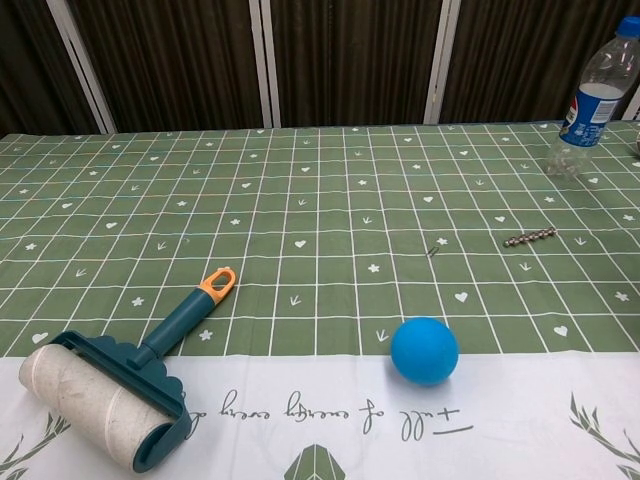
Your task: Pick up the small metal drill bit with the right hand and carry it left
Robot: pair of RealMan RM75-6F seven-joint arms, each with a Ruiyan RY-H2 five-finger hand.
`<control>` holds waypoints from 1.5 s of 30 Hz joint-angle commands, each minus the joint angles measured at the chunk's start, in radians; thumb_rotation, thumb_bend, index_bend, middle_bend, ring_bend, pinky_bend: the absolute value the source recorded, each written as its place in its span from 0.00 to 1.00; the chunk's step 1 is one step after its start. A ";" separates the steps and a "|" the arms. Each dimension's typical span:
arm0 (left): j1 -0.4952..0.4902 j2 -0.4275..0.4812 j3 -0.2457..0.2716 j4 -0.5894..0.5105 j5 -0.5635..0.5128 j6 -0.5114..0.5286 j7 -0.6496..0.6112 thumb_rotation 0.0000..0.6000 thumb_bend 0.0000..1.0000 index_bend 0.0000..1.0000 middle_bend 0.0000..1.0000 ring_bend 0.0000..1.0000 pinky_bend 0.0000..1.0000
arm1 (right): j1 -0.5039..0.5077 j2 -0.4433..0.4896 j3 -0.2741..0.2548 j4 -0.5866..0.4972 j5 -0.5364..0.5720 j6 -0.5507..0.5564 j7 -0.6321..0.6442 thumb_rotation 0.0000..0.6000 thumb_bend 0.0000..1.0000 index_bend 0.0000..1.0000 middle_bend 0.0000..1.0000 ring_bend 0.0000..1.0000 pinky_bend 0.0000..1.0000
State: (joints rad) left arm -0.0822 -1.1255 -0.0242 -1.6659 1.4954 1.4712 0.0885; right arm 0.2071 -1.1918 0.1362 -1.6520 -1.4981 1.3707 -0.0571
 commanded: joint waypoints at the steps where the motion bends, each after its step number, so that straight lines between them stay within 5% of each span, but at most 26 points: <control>1: 0.000 0.001 0.000 0.000 0.001 0.001 -0.004 1.00 0.15 0.00 0.00 0.00 0.00 | 0.083 -0.054 0.067 -0.008 0.101 -0.098 -0.047 1.00 0.10 0.41 0.13 0.00 0.04; 19: -0.004 0.014 0.000 -0.014 -0.016 -0.021 -0.030 1.00 0.15 0.00 0.00 0.00 0.00 | 0.292 -0.280 0.122 0.177 0.295 -0.283 -0.227 1.00 0.13 0.50 0.18 0.00 0.04; 32: -0.011 0.025 0.001 -0.031 -0.038 -0.049 -0.047 1.00 0.15 0.00 0.00 0.00 0.00 | 0.344 -0.407 0.113 0.369 0.347 -0.336 -0.184 1.00 0.31 0.51 0.18 0.00 0.04; 45: -0.017 0.031 0.001 -0.039 -0.049 -0.065 -0.054 1.00 0.15 0.00 0.00 0.00 0.00 | 0.383 -0.472 0.120 0.487 0.378 -0.383 -0.148 1.00 0.32 0.48 0.18 0.00 0.04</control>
State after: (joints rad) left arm -0.0989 -1.0942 -0.0229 -1.7051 1.4464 1.4060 0.0344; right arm 0.5876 -1.6617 0.2553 -1.1683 -1.1222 0.9904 -0.2073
